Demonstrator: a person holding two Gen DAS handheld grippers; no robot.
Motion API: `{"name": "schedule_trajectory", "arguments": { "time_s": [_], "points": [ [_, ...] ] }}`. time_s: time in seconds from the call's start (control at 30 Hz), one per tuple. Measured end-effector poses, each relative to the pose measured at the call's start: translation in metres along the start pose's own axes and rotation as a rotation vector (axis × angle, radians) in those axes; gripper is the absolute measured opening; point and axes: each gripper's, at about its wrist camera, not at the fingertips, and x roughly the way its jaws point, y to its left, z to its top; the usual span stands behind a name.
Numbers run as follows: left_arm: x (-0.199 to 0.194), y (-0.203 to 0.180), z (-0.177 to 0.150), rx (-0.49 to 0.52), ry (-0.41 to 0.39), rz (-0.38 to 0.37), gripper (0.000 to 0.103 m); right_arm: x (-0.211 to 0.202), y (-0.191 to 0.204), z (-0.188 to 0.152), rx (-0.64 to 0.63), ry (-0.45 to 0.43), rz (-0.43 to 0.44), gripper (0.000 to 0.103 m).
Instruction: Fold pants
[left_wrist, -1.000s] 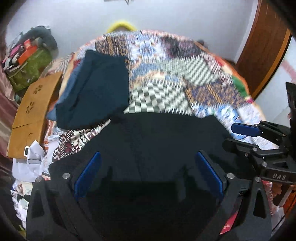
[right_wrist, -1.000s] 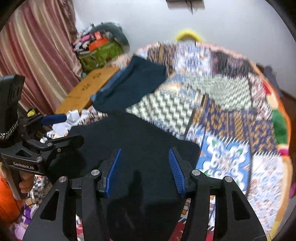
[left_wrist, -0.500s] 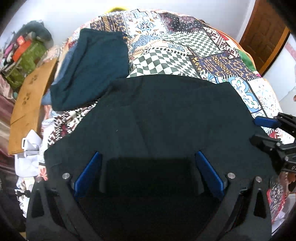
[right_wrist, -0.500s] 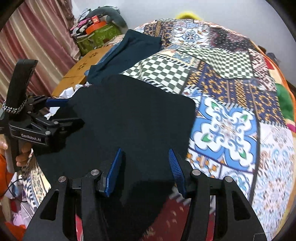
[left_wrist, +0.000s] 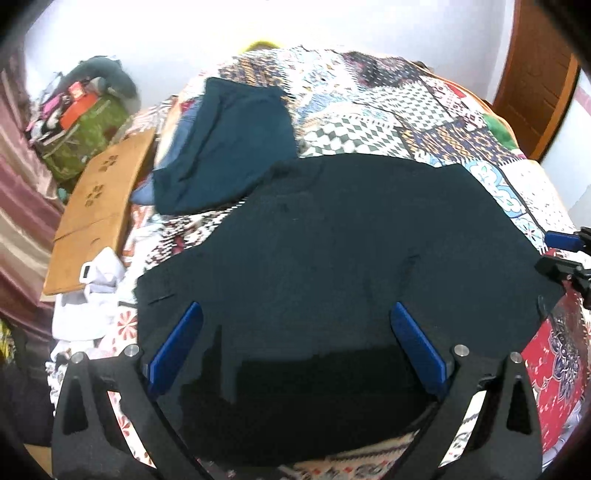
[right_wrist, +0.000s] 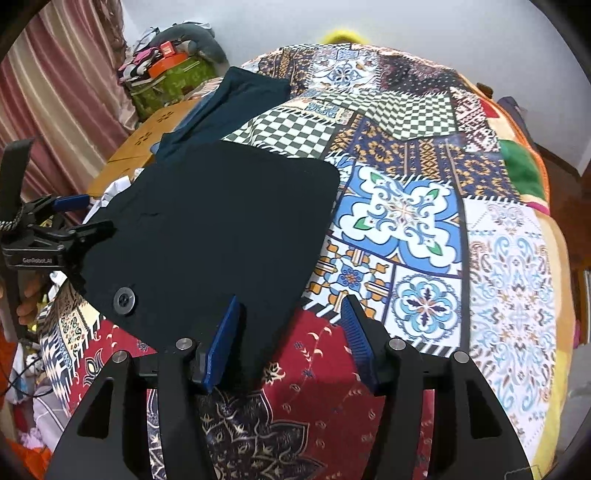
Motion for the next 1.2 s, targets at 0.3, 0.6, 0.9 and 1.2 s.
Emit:
{"name": "schedule_trajectory", "arguments": {
  "time_s": [0.3, 0.6, 0.9, 1.2],
  "points": [
    [-0.045, 0.073, -0.016, -0.232, -0.093, 0.006, 0.103, -0.027, 0.024, 0.027, -0.037, -0.103, -0.011, 0.054],
    [-0.032, 0.163, -0.069, -0.581, -0.001, -0.132, 0.103, -0.015, 0.08, 0.062, -0.129, -0.175, 0.032, 0.06],
    [0.018, 0.185, -0.13, -0.774, 0.17, -0.325, 0.103, 0.046, 0.134, 0.051, -0.277, -0.023, 0.04, 0.06],
    [0.051, 0.185, -0.141, -0.877, 0.171, -0.536, 0.103, 0.049, 0.134, 0.047, -0.293, 0.007, 0.053, 0.06]
  ]
}}
